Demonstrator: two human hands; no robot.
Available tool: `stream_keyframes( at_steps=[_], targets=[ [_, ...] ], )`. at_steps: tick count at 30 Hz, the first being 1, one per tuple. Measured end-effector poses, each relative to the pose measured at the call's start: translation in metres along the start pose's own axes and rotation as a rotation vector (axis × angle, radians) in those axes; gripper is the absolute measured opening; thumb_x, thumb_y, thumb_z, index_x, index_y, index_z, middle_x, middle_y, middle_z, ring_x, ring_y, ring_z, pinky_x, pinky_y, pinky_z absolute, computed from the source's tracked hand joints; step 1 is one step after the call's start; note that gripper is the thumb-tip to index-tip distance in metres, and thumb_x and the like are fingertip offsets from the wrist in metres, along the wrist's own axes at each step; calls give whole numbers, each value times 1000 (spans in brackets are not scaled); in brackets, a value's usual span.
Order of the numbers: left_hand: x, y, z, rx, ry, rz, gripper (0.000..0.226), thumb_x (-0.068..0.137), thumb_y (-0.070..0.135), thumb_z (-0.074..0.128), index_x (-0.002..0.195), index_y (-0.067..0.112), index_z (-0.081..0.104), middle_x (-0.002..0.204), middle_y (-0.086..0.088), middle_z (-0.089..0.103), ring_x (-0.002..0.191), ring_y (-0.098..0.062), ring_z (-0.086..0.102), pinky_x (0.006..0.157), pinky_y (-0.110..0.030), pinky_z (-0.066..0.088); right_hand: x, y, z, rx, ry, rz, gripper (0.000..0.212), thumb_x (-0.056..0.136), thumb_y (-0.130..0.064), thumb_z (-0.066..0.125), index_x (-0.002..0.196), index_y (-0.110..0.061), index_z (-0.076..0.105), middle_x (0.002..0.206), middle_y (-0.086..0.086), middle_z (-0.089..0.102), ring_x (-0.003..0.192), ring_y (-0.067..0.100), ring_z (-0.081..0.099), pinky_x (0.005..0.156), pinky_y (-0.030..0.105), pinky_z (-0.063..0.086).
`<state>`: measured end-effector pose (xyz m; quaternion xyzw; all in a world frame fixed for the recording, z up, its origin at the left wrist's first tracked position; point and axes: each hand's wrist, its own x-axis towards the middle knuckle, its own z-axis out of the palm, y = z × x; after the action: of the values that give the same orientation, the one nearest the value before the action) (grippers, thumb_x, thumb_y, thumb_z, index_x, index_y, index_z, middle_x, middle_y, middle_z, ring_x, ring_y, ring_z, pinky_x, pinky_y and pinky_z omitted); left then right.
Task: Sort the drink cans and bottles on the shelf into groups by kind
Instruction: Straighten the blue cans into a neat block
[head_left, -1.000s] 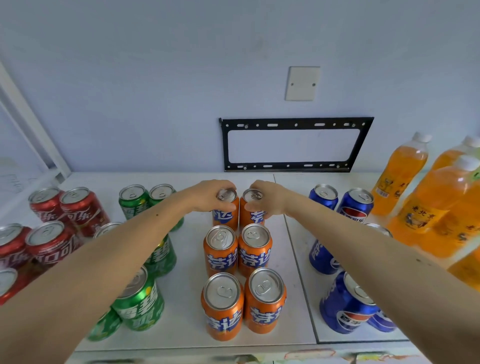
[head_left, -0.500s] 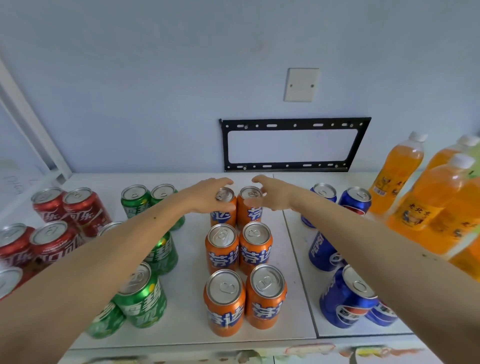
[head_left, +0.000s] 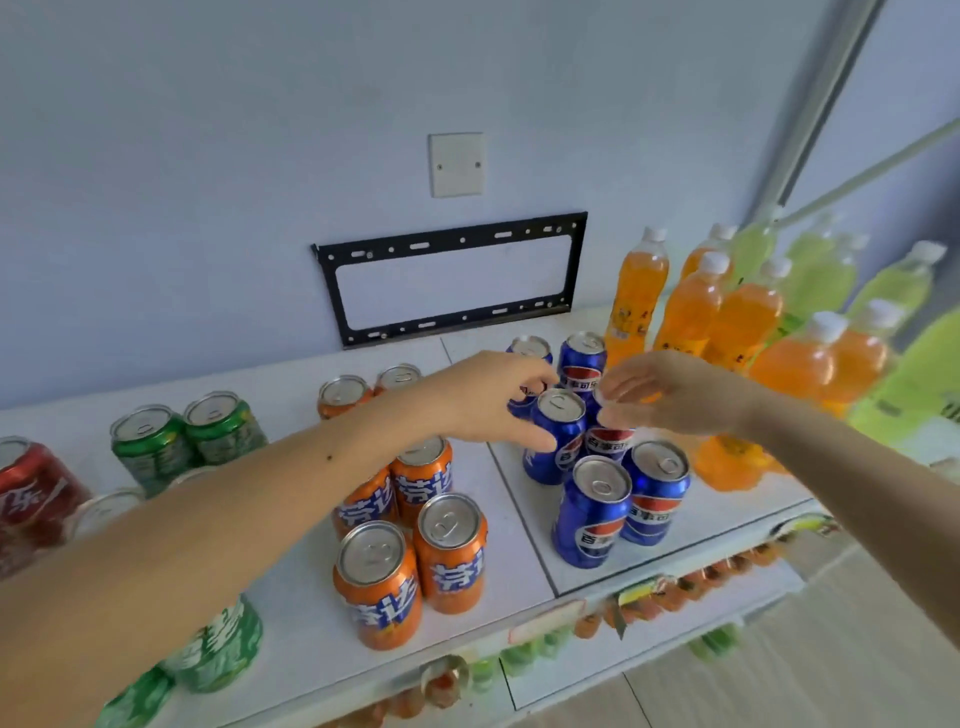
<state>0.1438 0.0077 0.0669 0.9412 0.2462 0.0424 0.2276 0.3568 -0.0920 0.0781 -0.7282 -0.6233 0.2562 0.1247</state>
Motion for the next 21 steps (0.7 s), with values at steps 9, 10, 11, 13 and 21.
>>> stream_keyframes(
  at_steps=[9,10,11,13,21],
  targets=[
    [12,44,76,41,-57,-23,74,70,44,81,133,22,48,124,1,58,110,-16,55,87,-30,48,-22,58,23,-247,-87,4,74,66,-37,86,130,-27,51,127,-5,59,111,17,56,94,34,50],
    [13,47,82,45,-41,-50,71,69,44,81,129,23,51,118,1,59,106,-16,56,86,-32,49,-22,60,25,-260,-84,-25,71,67,-37,86,128,-27,52,125,-4,60,111,18,56,94,34,50],
    [13,50,88,57,-22,-82,69,68,44,80,127,23,51,115,1,58,104,-17,55,85,-33,50,-22,61,25,-256,-80,-51,68,68,-35,85,127,-26,52,125,-3,60,112,18,56,93,33,50],
    [14,57,97,68,13,-151,72,68,43,79,131,24,49,115,1,56,104,-17,54,84,-32,49,-22,65,25,-241,-94,-110,64,72,-31,84,127,-25,53,125,-3,60,113,18,56,92,31,49],
    [11,80,101,-31,83,-305,69,72,24,82,133,20,52,130,1,58,114,-16,56,89,-24,46,-15,79,16,-296,-200,-346,63,73,-26,83,129,-23,53,130,-2,59,118,19,54,96,32,47]
  ],
)
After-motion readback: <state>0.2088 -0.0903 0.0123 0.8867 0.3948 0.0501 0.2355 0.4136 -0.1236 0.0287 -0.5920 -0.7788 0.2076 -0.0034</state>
